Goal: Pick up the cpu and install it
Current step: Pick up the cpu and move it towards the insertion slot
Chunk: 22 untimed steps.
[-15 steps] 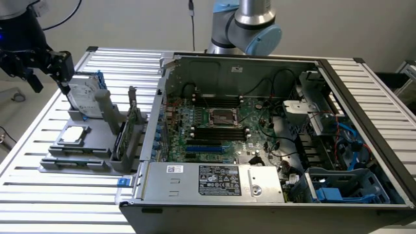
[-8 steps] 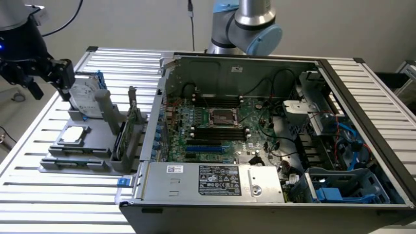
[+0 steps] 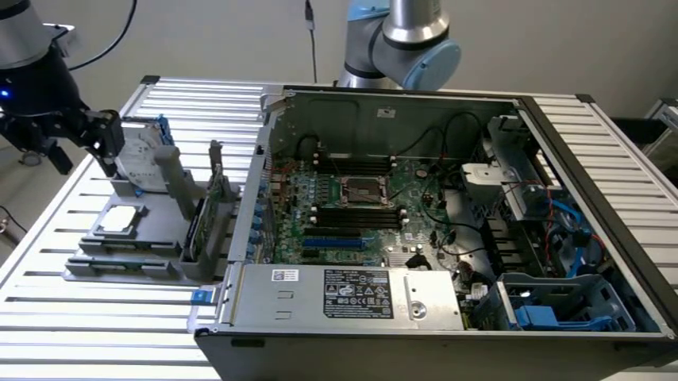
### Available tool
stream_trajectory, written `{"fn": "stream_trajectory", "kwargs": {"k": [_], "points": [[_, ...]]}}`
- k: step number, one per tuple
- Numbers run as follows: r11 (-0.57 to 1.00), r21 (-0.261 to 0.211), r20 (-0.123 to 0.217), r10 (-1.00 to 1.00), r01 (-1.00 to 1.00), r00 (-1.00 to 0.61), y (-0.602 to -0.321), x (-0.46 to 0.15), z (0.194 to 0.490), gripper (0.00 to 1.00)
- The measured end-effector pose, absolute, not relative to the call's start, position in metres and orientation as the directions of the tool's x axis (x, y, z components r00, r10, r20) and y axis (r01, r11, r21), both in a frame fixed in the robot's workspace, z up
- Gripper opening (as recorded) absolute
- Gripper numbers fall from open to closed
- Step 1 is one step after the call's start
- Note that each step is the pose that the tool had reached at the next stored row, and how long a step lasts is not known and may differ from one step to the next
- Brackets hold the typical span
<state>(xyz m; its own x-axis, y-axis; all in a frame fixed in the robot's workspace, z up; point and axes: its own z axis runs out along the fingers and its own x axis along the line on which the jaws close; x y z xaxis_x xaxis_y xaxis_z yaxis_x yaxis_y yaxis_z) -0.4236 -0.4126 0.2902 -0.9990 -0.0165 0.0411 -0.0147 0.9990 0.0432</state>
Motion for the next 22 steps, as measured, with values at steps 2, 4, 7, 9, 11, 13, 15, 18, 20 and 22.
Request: {"fn": "stream_trajectory", "kwargs": {"k": [2,4,7,9,11,13,15,18,20,22], "points": [[0.999,0.043,0.041,-0.019,-0.017,-0.999,-0.414,-0.424,0.287,0.65],[0.999,0.043,0.041,-0.022,-0.02,-0.999,-0.416,-0.424,0.283,0.65],[0.999,0.043,0.041,-0.023,-0.021,-0.999,-0.417,-0.424,0.277,0.65],[0.999,0.043,0.041,-0.024,-0.022,-0.999,-0.417,-0.424,0.274,0.65],[0.999,0.043,0.041,-0.024,-0.022,-0.999,-0.417,-0.424,0.27,0.65],[0.999,0.043,0.041,-0.024,-0.022,-0.999,-0.417,-0.424,0.267,0.65],[0.999,0.043,0.041,-0.025,-0.023,-0.999,-0.417,-0.424,0.263,0.65],[0.999,0.043,0.041,-0.027,-0.025,-0.999,-0.417,-0.424,0.257,0.65],[0.999,0.043,0.041,-0.028,-0.027,-0.999,-0.417,-0.424,0.254,0.65],[0.999,0.043,0.041,-0.03,-0.028,-0.999,-0.416,-0.424,0.25,0.65]]}}
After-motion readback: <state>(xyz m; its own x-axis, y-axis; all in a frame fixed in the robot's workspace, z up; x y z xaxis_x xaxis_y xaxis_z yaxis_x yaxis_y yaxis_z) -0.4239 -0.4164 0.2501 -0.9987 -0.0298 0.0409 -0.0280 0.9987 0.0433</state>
